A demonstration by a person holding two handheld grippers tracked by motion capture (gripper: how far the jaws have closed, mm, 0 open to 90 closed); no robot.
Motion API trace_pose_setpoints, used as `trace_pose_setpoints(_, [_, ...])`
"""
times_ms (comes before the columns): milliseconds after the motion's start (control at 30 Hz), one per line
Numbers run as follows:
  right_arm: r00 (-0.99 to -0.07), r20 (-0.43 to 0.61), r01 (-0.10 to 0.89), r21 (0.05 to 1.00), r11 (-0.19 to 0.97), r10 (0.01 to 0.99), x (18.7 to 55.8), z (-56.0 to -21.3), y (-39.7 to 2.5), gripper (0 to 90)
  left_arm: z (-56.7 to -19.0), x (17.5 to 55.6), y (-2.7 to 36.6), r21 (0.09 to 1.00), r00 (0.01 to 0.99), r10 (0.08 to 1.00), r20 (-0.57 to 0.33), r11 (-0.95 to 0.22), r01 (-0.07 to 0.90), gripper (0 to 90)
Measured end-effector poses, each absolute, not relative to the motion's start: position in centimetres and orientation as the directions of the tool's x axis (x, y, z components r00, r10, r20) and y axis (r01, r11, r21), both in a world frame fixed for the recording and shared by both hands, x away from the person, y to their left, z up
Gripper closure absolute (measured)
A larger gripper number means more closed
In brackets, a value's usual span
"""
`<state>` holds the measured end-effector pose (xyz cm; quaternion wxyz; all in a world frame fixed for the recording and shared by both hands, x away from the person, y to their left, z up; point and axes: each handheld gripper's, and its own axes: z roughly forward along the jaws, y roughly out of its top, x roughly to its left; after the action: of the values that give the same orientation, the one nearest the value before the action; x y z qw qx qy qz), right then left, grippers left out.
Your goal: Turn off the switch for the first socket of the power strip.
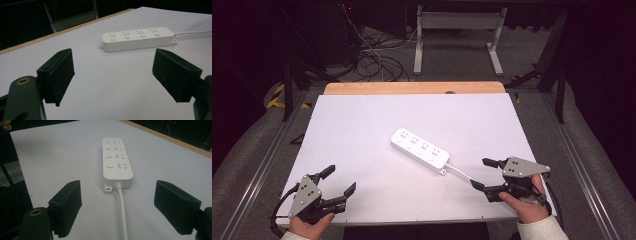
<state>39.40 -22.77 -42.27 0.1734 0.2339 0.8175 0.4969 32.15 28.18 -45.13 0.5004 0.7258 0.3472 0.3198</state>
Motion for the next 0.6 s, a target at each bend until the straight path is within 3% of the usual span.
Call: trace_pose_setpoints(600, [-0.867, -0.079, 0.162, 0.889, 0.428, 0.492, 41.0, -40.5, -19.2, 22.7, -45.1, 32.1, 28.2, 0.948, 0.557, 0.822, 0.118, -0.260, 0.184, 18.1])
